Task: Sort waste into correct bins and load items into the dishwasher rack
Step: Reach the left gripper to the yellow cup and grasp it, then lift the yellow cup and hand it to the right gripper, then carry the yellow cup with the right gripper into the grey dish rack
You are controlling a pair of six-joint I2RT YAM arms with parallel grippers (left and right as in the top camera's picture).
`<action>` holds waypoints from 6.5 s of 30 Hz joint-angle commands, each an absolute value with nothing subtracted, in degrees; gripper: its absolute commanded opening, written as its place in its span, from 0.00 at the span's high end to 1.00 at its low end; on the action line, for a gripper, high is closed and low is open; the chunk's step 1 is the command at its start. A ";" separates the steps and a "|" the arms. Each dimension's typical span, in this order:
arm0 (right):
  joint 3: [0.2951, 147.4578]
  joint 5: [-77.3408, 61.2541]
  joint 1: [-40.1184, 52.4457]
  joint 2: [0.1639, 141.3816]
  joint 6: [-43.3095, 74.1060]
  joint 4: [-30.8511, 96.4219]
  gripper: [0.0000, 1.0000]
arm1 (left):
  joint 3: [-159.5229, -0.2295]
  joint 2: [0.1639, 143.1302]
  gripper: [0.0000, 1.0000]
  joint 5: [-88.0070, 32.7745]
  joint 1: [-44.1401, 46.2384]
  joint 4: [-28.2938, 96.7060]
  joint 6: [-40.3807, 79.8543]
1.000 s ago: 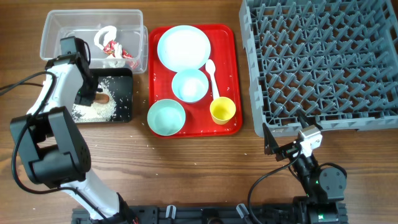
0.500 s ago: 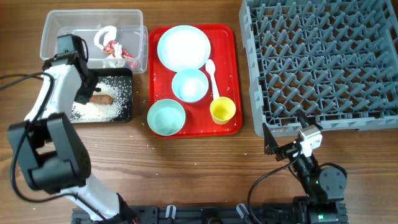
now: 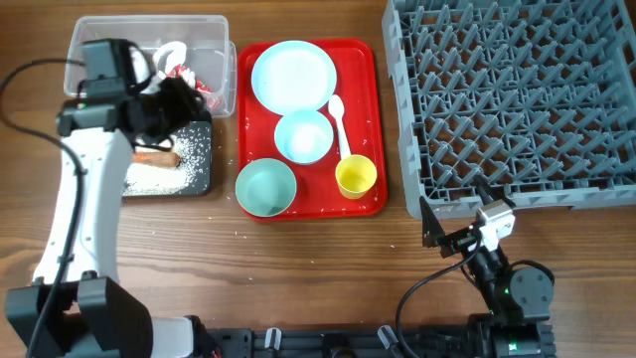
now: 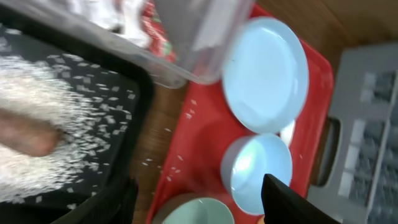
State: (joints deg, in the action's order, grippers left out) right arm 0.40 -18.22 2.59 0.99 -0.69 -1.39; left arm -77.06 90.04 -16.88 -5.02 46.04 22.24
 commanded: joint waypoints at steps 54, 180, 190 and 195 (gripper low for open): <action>0.30 -19.20 2.98 0.54 0.01 -1.69 0.00 | -76.95 108.84 0.63 -14.09 35.53 40.53 14.39; 77.76 -6.33 -5.58 78.67 5.19 66.46 0.53 | -79.83 96.75 0.36 -25.78 8.51 39.51 19.94; 77.73 -0.89 -5.58 90.04 9.19 70.67 0.53 | -79.83 96.75 0.34 -25.80 8.51 40.95 19.94; 77.43 -1.48 -5.58 92.95 9.23 68.84 0.52 | -79.83 96.75 0.33 -25.78 8.51 40.95 19.94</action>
